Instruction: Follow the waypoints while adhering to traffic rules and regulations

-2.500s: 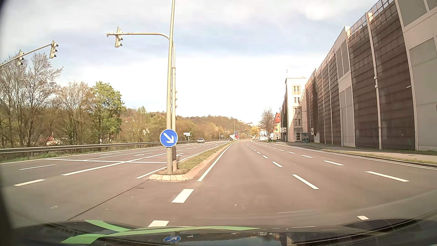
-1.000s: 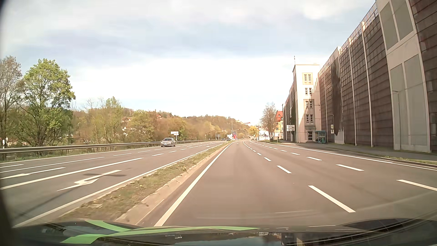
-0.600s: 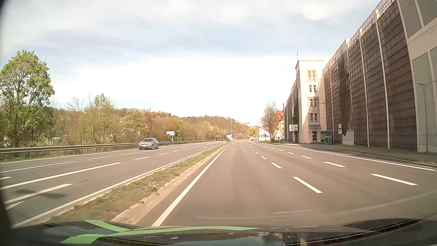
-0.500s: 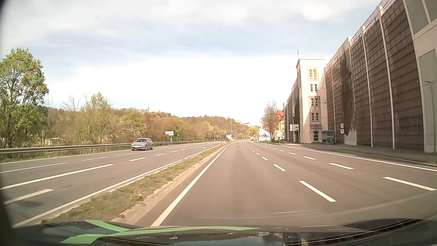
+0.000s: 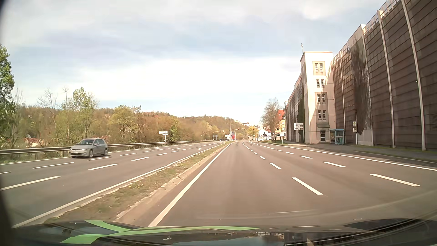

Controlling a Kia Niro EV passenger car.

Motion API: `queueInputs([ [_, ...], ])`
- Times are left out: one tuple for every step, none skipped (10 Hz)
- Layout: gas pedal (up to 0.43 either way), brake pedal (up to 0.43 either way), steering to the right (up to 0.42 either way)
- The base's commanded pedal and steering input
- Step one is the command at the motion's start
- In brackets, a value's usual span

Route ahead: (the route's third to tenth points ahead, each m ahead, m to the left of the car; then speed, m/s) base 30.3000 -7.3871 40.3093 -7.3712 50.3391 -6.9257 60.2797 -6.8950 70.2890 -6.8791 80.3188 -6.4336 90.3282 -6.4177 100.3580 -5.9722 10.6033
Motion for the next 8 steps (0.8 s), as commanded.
queueInputs([
  [0.138, 0.0, 0.001],
  [0.138, 0.0, 0.001],
  [0.118, 0.0, 0.001],
  [0.059, 0.0, 0.001],
  [0.059, 0.0, 0.001],
  [0.059, 0.0, 0.001],
  [0.059, 0.0, 0.001],
  [0.059, 0.0, 0.001],
])
